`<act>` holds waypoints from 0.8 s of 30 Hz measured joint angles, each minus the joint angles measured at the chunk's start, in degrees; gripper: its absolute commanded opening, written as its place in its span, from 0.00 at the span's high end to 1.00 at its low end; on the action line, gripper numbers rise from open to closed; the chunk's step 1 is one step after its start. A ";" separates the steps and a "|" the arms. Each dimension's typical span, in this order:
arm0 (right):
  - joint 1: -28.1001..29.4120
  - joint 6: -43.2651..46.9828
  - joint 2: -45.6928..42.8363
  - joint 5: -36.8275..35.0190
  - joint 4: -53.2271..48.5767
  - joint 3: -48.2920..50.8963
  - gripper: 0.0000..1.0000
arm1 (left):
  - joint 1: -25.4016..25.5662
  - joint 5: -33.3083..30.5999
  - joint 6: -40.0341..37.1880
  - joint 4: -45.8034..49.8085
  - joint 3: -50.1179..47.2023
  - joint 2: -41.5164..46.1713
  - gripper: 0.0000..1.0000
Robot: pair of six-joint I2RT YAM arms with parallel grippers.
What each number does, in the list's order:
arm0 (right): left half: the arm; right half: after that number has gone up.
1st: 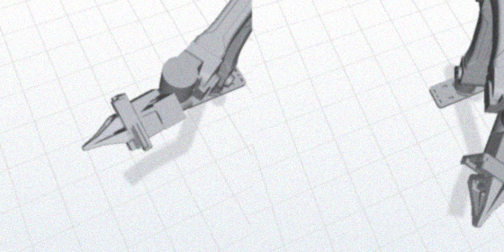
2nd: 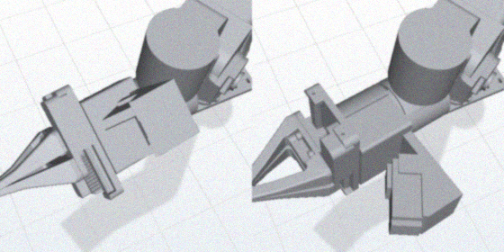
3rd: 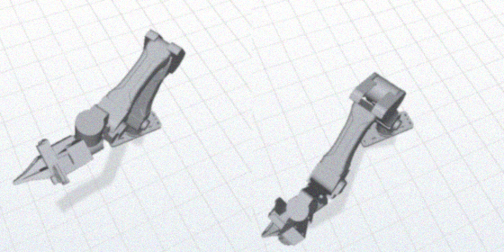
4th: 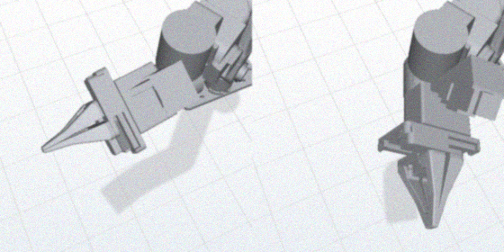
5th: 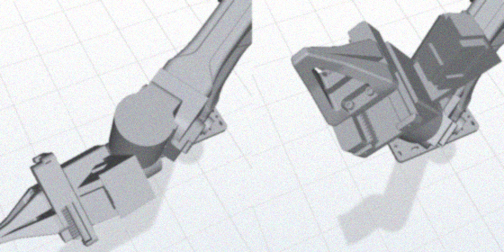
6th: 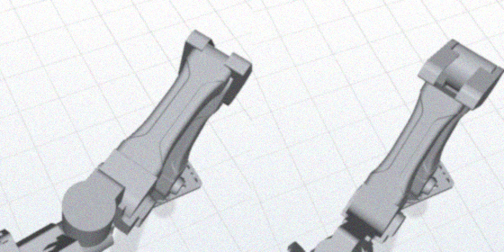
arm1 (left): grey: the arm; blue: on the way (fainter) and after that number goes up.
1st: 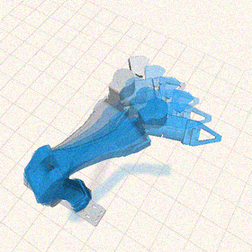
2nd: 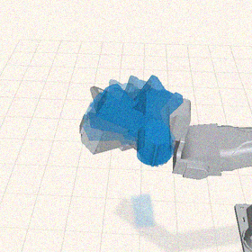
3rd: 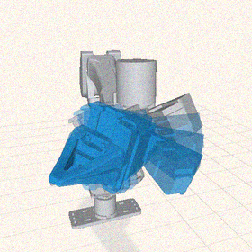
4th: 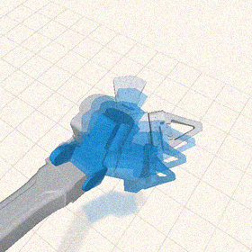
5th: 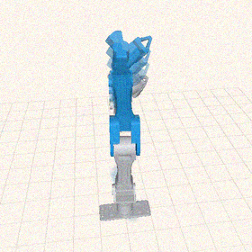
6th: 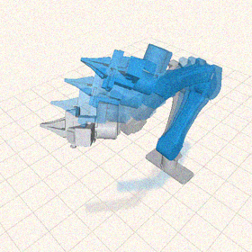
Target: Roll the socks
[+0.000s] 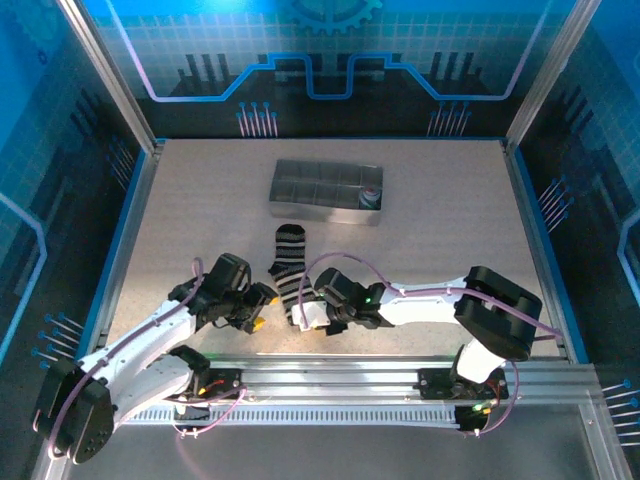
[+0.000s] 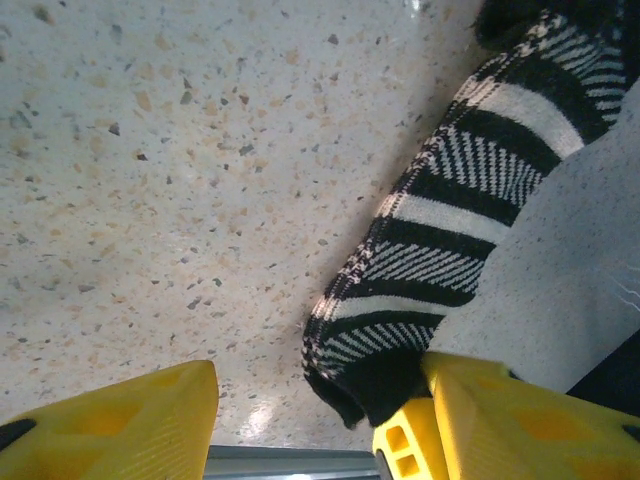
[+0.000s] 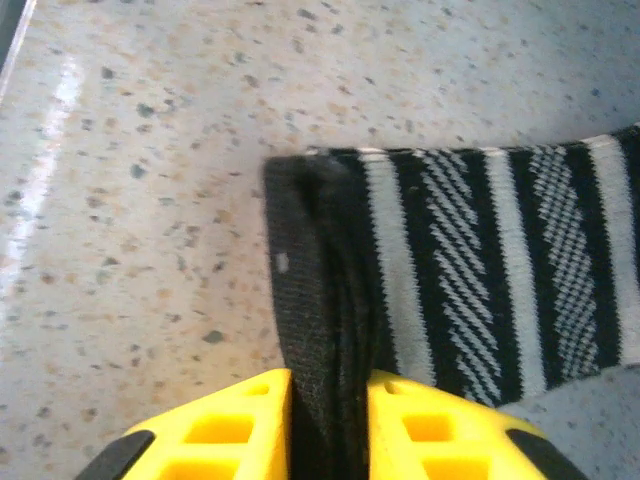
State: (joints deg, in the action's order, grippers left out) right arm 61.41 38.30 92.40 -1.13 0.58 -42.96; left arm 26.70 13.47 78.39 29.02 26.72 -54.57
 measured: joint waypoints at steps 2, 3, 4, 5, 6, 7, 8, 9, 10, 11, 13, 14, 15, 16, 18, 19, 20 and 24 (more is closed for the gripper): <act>1.05 -0.92 0.00 -0.04 -0.63 -0.02 0.94 | 0.00 0.31 0.15 -1.01 0.00 -1.14 0.41; 1.60 -1.22 -0.02 -0.17 -0.96 -0.02 0.94 | 0.00 0.35 0.17 -1.42 0.00 -1.70 0.41; 2.40 -1.53 -0.02 -0.35 -1.20 0.00 0.95 | 0.00 0.37 0.20 -1.88 0.00 -2.45 0.41; 3.37 -1.84 -0.04 -0.50 -1.42 0.00 0.98 | 0.00 0.39 0.20 -2.38 0.00 -3.19 0.41; 4.42 -2.21 -0.09 -0.70 -1.60 0.00 1.00 | 0.00 0.46 0.20 -2.64 0.00 -3.74 0.41; 5.31 -2.43 -0.11 -1.03 -1.75 0.00 1.00 | 0.00 0.52 0.20 -3.02 0.00 -4.31 0.42; 6.34 -2.97 -0.13 -1.53 -1.97 -0.02 1.00 | 0.00 0.55 0.20 -3.50 0.00 -4.94 0.44; 6.91 -3.45 -0.13 -1.68 -2.25 -0.09 1.00 | 0.00 0.59 0.17 -3.93 0.00 -5.51 0.44; 7.45 -4.09 -0.09 -1.88 -2.80 -0.28 1.00 | 0.00 0.74 0.20 -4.35 0.00 -6.16 0.45; 7.67 -4.74 0.02 -1.97 -3.32 -0.70 1.00 | 0.00 0.79 0.20 -4.55 0.00 -6.60 0.46; 7.54 -6.25 0.46 -2.01 -3.98 -1.81 1.00 | 0.00 0.83 0.20 -4.50 0.00 -6.88 0.48; 7.28 -7.21 0.63 -1.86 -4.22 -2.56 1.00 | 0.00 0.76 0.20 -4.37 0.00 -6.78 0.49; 7.04 -7.91 0.68 -1.44 -4.44 -3.10 1.00 | 0.00 0.70 0.20 -4.15 0.00 -6.56 0.50; 6.54 -8.81 0.70 -0.59 -4.96 -3.87 1.00 | 0.00 0.44 0.15 -3.56 0.00 -6.03 0.51; 5.11 -10.32 0.90 2.01 -6.25 -5.53 1.00 | 0.00 -0.09 0.15 -2.25 0.00 -4.33 0.52; 4.15 -11.13 1.25 3.72 -7.26 -6.78 1.00 | 0.00 -0.22 0.17 -1.57 0.00 -3.34 0.52; 3.34 -11.65 1.77 5.14 -8.31 -8.07 1.00 | 0.00 -0.48 0.15 -0.96 0.00 -2.49 0.52; -0.81 -14.97 8.31 13.66 -15.65 -17.57 1.00 | -0.13 -1.27 0.13 2.10 0.00 1.05 0.58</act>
State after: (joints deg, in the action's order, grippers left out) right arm 60.60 23.33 100.71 12.53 -15.07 -60.53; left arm 26.57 12.21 78.52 31.11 26.72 -53.52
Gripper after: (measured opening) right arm 0.058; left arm 0.451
